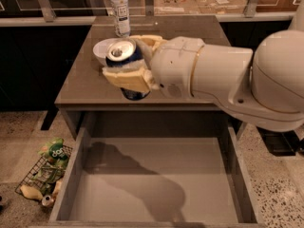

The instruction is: Pick pepsi can from top drawer and place on counter

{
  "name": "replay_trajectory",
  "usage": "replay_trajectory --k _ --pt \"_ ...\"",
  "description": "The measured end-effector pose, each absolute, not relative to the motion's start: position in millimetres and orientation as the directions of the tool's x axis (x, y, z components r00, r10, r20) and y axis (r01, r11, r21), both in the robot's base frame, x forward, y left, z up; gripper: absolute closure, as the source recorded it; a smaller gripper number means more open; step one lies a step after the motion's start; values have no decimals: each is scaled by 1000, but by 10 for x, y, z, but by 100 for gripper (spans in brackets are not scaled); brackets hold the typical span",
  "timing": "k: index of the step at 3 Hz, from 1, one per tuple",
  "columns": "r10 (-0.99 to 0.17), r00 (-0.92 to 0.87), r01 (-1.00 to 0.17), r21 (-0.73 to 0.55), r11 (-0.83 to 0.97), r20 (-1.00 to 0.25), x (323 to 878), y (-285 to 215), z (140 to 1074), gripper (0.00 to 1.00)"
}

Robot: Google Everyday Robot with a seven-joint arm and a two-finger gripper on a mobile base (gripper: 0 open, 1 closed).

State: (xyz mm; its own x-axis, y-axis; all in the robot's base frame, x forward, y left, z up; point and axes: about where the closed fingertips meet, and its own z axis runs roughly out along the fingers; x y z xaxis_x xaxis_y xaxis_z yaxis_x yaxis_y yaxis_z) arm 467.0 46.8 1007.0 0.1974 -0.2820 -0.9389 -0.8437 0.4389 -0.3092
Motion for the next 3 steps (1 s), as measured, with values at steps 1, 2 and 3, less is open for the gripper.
replay_trajectory --k 1,2,3 --pt "-302 173 -822 -306 480 -938 4911 397 10301 100" --pt "-303 176 -822 -309 478 -937 4902 406 10306 100" --pt "-319 150 -792 -307 528 -936 5064 226 10245 100"
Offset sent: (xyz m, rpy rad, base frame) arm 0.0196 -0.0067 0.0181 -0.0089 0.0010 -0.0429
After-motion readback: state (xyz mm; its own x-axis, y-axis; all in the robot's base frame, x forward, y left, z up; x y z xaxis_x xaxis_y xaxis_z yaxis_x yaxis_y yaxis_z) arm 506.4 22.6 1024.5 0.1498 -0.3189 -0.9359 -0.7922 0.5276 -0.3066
